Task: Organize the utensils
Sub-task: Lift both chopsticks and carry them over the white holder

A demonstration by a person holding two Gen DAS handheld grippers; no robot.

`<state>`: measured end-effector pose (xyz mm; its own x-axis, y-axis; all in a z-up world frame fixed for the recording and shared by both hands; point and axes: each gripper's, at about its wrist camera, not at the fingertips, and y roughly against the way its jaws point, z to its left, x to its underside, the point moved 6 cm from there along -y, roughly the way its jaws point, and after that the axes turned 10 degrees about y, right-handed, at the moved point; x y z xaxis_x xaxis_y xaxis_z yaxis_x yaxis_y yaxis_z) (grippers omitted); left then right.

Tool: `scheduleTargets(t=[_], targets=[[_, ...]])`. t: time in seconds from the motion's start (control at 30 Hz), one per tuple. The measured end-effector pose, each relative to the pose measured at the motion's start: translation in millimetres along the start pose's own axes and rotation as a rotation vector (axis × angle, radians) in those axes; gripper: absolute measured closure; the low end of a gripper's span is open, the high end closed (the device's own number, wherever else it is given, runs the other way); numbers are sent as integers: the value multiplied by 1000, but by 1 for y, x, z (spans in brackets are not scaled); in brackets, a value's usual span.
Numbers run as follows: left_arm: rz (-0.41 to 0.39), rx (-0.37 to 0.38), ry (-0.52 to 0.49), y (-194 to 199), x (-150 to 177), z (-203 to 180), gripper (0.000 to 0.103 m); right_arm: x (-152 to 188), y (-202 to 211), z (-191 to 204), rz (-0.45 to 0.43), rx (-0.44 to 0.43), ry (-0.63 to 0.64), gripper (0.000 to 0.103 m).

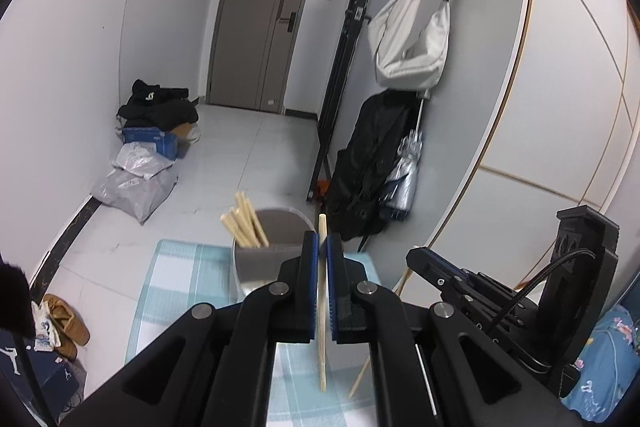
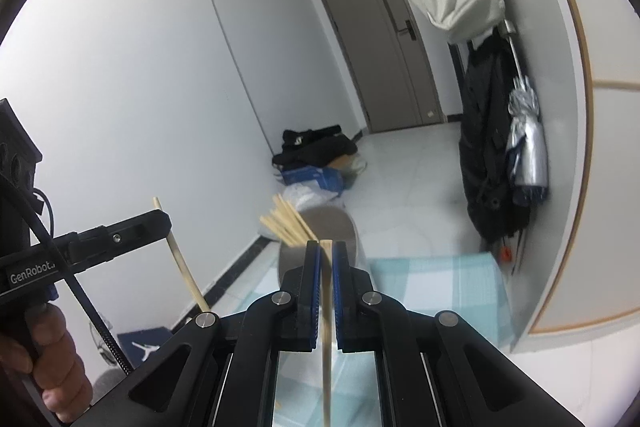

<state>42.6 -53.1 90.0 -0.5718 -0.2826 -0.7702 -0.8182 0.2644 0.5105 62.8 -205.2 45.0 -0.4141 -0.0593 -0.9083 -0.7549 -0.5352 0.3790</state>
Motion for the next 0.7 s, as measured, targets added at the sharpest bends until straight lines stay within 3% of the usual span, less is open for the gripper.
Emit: scheduleTargets(t=[0.4,0.7], targets=[[-77,23,47,-10,-57,3,102,-82,-14,-7,-62,0,65,98],[-156,3,138,-28,-90,27,102,-127,-53,-6,-85,-15,126,98]])
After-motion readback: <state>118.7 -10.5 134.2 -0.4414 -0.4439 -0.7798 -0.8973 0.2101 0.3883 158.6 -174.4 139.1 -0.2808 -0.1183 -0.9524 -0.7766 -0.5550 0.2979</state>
